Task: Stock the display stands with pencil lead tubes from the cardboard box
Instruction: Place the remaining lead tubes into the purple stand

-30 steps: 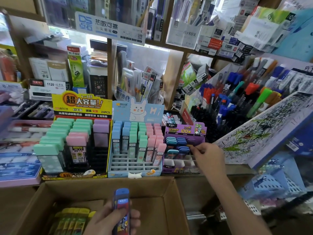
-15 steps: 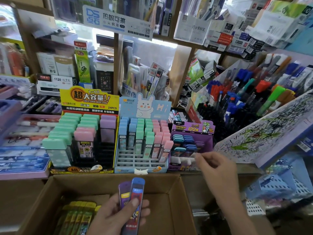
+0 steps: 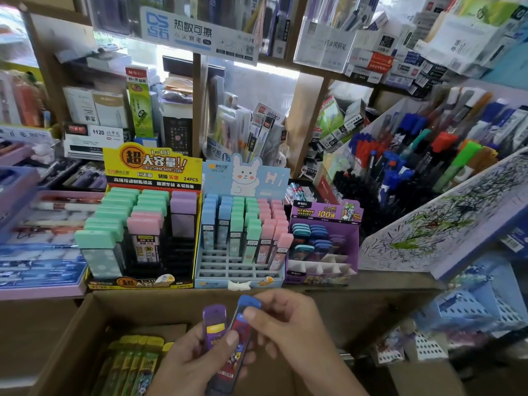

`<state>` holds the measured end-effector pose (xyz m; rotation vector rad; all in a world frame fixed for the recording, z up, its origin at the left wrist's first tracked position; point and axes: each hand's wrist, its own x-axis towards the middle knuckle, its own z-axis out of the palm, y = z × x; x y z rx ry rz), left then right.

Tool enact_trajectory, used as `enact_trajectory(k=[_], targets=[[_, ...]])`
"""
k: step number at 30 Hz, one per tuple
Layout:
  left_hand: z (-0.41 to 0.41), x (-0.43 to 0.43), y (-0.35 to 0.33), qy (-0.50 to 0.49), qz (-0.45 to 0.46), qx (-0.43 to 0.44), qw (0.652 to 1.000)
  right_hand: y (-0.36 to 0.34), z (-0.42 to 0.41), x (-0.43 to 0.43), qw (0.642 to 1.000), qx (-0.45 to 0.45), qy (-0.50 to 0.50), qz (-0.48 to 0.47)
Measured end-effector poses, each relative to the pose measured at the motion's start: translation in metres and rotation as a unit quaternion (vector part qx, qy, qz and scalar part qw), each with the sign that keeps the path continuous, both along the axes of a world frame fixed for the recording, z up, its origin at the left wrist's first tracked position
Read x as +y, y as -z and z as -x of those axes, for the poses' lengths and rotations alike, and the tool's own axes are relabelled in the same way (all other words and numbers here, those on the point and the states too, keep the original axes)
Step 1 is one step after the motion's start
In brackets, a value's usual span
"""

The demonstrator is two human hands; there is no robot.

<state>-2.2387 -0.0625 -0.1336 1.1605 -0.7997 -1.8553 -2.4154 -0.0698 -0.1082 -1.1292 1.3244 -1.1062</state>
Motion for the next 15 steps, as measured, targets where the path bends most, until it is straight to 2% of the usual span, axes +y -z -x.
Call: enact_trajectory(k=[3,6,11,15], targets=[[0.002,0.002,-0.006,-0.039,-0.045,0.034,0.998,-0.011,0.017,-0.001,0.998,-0.015,0.037,0.042],[-0.003,0.002,-0.007,-0.029,-0.060,0.059,0.996,-0.029,0.045,-0.002,0.990,0.019,0.094,0.100],[-0.001,0.000,-0.011,-0.025,-0.066,0.023,0.997,-0.049,0.091,-0.010,0.959,0.126,0.171,0.190],[-0.001,-0.001,-0.013,-0.030,-0.050,0.010,0.998,-0.056,0.111,-0.019,0.931,0.179,0.193,0.254]])
